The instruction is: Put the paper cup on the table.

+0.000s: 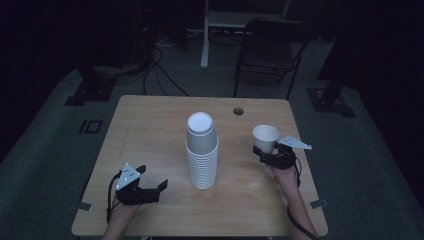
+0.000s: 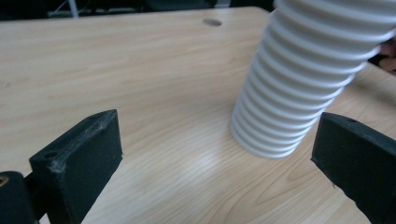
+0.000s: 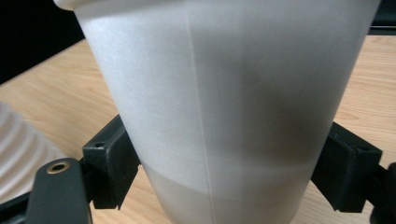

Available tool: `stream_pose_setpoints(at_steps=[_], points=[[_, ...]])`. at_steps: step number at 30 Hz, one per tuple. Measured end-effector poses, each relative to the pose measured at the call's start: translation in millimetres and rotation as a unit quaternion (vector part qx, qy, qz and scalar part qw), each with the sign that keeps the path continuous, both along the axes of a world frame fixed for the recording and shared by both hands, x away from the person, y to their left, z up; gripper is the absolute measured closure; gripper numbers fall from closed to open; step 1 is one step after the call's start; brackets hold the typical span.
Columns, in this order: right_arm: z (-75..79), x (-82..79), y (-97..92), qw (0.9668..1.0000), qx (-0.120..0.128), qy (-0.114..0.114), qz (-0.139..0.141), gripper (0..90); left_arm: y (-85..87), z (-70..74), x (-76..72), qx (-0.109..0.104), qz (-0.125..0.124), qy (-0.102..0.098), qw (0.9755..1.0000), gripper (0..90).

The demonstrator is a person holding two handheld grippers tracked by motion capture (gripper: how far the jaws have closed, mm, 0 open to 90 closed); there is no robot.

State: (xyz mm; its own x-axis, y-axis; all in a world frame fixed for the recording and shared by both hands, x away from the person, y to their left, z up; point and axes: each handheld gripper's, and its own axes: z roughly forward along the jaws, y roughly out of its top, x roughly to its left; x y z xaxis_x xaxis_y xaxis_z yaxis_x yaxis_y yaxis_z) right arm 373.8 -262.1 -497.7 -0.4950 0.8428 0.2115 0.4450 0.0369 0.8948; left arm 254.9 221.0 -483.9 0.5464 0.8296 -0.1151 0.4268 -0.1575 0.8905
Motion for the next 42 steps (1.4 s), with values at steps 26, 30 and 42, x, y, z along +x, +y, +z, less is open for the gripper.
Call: stream_pose_setpoints(at_steps=[26,30,42], points=[[-33.3,43.0,24.8,0.9967,-0.066,0.03,-0.036,18.5,36.6,-29.1,-0.6,0.012,0.068,0.031,0.9971,2.2],[-37.2,43.6,25.9,0.9964,-0.07,0.031,-0.037,18.5,41.3,-32.6,0.4,0.015,0.079,0.04,0.9959,2.2],[-44.7,43.9,23.8,0.9954,-0.078,0.034,-0.044,18.3,41.8,-38.2,2.3,0.028,0.081,0.051,0.995,2.2]])
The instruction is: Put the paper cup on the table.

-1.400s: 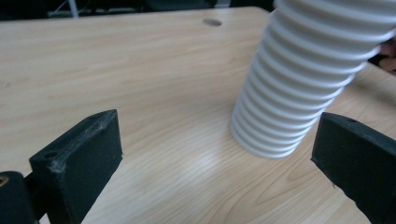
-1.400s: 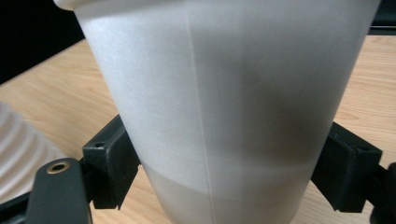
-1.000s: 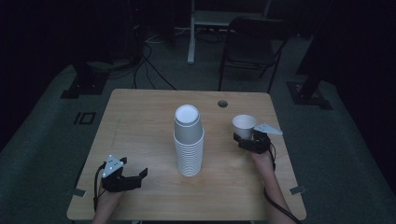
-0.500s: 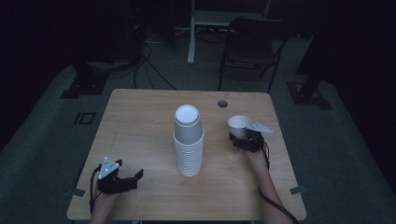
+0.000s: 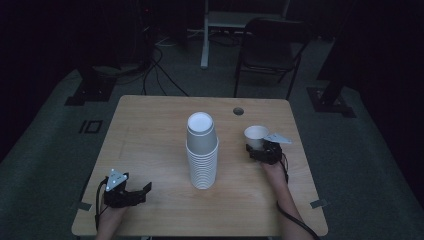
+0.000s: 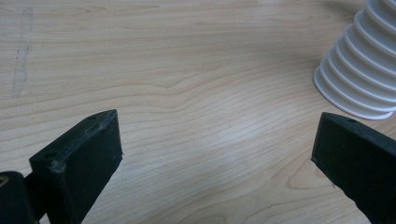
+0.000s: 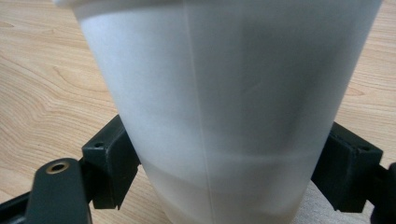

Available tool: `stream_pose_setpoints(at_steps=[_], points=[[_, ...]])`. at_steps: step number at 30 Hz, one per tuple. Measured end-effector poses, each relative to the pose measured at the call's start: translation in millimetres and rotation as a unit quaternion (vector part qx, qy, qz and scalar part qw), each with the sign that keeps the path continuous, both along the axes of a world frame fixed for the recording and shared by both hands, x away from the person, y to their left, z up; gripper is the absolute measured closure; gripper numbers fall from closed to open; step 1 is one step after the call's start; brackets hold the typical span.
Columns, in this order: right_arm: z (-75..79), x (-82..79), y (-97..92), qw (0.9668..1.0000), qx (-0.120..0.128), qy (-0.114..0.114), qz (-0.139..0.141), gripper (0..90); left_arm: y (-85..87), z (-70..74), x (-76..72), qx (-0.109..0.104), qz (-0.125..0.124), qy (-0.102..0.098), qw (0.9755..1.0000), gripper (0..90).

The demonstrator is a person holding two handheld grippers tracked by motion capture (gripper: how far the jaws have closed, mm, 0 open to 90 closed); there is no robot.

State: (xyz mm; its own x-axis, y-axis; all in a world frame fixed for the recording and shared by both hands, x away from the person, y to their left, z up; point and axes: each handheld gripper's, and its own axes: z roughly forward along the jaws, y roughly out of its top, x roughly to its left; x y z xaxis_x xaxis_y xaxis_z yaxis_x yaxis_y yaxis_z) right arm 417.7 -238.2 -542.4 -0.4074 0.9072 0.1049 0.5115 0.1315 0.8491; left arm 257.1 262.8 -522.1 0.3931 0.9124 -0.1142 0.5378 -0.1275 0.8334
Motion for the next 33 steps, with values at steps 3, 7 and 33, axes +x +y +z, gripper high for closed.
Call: stream_pose_setpoints(at_steps=[3,7,33], points=[[-0.1,-0.7,-0.8,1.0,0.004,0.003,-0.001,18.1,0.3,-1.3,0.0,0.003,0.004,-0.004,1.0,2.2],[-0.8,-3.2,-0.1,1.0,-0.006,0.002,-0.002,17.9,1.4,-4.5,0.5,0.01,0.008,0.002,0.9999,2.2],[3.8,-40.9,-34.7,0.9988,0.012,0.001,0.047,10.4,9.0,-4.6,2.1,0.013,0.025,0.013,0.9995,2.2]])
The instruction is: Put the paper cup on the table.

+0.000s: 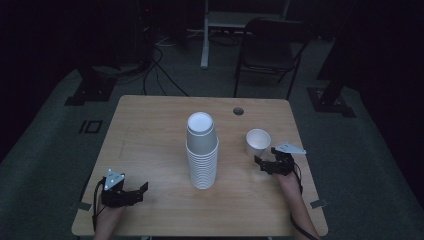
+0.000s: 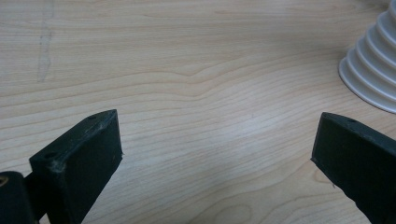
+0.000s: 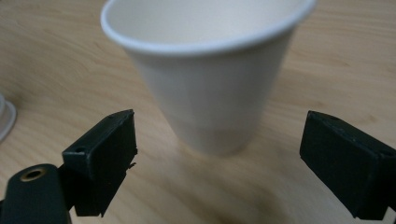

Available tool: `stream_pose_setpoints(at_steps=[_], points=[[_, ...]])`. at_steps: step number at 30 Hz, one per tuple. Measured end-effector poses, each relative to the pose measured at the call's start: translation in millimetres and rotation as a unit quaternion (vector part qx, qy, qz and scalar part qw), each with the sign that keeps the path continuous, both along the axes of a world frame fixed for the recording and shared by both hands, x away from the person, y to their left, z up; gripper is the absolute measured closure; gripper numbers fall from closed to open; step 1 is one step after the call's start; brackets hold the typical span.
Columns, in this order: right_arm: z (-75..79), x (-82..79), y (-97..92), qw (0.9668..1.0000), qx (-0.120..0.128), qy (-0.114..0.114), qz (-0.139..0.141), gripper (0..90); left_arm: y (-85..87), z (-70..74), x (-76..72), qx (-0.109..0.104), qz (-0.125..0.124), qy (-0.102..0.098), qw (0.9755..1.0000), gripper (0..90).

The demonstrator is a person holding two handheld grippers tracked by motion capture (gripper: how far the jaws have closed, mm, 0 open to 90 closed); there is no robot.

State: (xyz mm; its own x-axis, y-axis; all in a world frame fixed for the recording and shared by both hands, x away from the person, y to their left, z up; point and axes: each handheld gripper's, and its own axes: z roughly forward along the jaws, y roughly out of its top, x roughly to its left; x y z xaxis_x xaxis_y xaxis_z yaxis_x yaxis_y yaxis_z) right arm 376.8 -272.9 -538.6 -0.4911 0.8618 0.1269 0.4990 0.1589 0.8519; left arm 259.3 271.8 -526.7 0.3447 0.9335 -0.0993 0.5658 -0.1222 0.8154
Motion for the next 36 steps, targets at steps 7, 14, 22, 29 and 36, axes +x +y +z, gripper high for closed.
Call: stream_pose_setpoints(at_steps=[7,14,22,29,36], points=[[-1.4,-18.5,-14.6,0.9999,0.007,0.006,-0.004,10.4,1.5,0.1,-0.6,0.007,0.004,0.001,1.0,2.2],[-2.5,-37.2,-23.9,0.9998,0.013,0.015,-0.008,10.5,1.6,-3.0,0.1,0.014,0.015,0.009,0.9998,2.2],[-3.5,-59.8,-34.4,0.9996,0.006,0.024,-0.016,10.8,3.2,-5.9,-0.4,0.023,0.02,0.017,0.9994,2.2],[-4.4,-79.6,-42.4,0.9994,0.004,0.022,-0.028,10.7,5.4,-8.8,-2.4,0.026,0.023,0.025,0.9991,2.2],[-6.9,-93.0,-48.0,0.9981,-0.017,0.036,-0.047,10.7,6.4,-10.8,-2.9,0.037,0.028,0.032,0.9984,2.2]])
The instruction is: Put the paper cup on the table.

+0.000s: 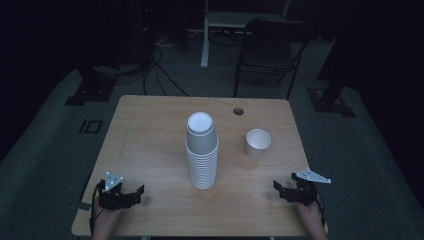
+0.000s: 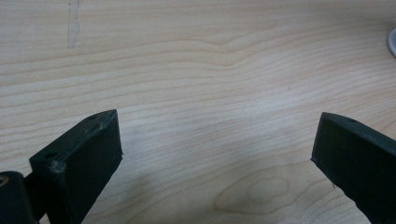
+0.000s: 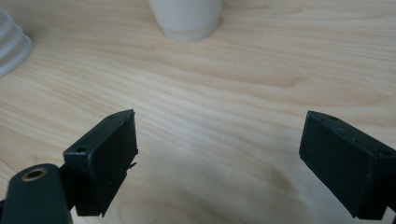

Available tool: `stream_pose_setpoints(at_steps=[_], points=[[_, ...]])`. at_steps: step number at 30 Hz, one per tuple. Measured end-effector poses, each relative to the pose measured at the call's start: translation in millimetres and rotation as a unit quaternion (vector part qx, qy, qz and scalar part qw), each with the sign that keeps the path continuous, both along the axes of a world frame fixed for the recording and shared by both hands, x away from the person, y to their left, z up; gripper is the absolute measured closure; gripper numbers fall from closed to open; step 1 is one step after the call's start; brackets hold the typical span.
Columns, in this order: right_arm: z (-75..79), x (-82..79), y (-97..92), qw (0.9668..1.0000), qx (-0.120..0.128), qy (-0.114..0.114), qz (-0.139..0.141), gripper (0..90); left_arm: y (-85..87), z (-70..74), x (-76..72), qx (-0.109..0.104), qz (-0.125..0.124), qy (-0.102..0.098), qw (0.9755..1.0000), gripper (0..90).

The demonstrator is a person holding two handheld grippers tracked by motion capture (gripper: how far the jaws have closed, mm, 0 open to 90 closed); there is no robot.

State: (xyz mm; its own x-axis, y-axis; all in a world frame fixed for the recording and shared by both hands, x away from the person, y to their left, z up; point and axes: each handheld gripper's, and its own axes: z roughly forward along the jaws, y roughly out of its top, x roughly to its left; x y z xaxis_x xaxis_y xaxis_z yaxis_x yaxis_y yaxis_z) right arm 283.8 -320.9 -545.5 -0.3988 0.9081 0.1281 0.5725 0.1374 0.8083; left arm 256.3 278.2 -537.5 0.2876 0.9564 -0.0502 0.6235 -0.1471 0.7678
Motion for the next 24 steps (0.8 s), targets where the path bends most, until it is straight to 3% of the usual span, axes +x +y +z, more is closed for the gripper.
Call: stream_pose_setpoints(at_steps=[11,18,24], points=[[-2.5,-22.8,-8.5,0.9994,-0.021,0.007,-0.025,10.7,2.7,-4.6,-2.4,0.033,0.012,0.01,0.9993,2.2],[-2.9,-27.8,-13.9,0.9996,-0.023,0.012,0.006,10.7,4.6,-8.0,-3.3,0.038,0.011,0.02,0.999,2.2],[-6.3,-25.8,-10.8,0.9985,-0.049,0.022,0.01,10.7,5.1,-10.2,-2.4,0.043,0.014,0.027,0.9986,2.2]])
